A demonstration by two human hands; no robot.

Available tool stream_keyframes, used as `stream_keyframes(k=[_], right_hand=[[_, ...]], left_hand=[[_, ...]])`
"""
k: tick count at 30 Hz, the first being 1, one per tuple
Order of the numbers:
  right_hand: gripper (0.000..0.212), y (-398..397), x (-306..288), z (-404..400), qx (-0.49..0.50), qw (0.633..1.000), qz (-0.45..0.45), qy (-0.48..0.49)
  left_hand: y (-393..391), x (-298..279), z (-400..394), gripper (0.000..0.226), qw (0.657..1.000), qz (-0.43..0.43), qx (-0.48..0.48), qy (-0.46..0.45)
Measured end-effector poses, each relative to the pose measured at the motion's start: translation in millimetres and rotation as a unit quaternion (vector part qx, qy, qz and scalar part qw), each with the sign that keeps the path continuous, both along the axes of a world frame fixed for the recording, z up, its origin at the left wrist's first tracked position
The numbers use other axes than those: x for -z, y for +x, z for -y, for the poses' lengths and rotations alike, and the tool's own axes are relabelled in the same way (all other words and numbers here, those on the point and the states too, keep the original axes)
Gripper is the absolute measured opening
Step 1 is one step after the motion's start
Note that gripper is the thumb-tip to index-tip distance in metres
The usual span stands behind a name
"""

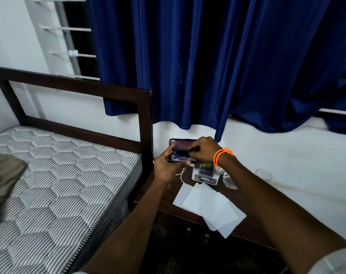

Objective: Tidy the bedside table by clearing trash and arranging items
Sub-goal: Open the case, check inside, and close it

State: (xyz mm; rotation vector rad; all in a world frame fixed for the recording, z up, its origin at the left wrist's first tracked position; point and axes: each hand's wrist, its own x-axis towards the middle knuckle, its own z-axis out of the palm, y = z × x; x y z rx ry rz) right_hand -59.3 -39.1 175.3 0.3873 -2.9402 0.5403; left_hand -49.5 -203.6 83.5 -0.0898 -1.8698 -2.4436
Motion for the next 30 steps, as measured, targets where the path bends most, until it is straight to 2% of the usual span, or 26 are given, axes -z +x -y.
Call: stream_keyframes(k=[12, 14, 16, 19, 20, 22, 23, 25, 27, 30], right_hand=[[0.035, -1, 0, -8, -0.018, 0.999, 0.009, -0.031], [0.033, -2, 2, -12, -0.015, 0.998, 0.015, -0.056], [0.029, -1, 5, -17, 0.015, 0.993, -0.021, -0.116], [0.030, -6, 14, -27, 0.128, 0.961, -0.093, -0.227], [0.038, -7, 15, -30, 0.173, 0.952, -0.078, -0.239], [0.059, -7, 20, -35, 0.228, 0.926, 0.024, -0.301], [0.064, -6, 21, -34, 0.234, 0.898, 0.084, -0.363], [0.053, 3, 22, -27, 0.209, 0.834, 0.185, -0.476], [0.046, 9, 21, -21, 0.178, 0.803, 0.216, -0.525], [0.053, 9, 22, -15, 0.179, 0.771, 0.219, -0.570]], left_hand=[[9, -10, -1, 0.087, 1.000, -0.014, -0.004, 0.022], [10, -11, -1, 0.085, 1.000, -0.017, -0.003, 0.026], [12, -14, 2, 0.087, 0.999, -0.019, 0.000, 0.032], [11, -14, 12, 0.109, 0.998, -0.001, 0.017, 0.067], [11, -15, 15, 0.115, 0.997, 0.012, 0.024, 0.077], [12, -17, 19, 0.120, 0.995, 0.029, 0.031, 0.085], [13, -18, 20, 0.120, 0.995, 0.032, 0.033, 0.086], [14, -19, 22, 0.113, 0.995, 0.036, 0.039, 0.084], [13, -19, 23, 0.101, 0.995, 0.031, 0.053, 0.081], [13, -18, 25, 0.091, 0.995, 0.028, 0.056, 0.082]])
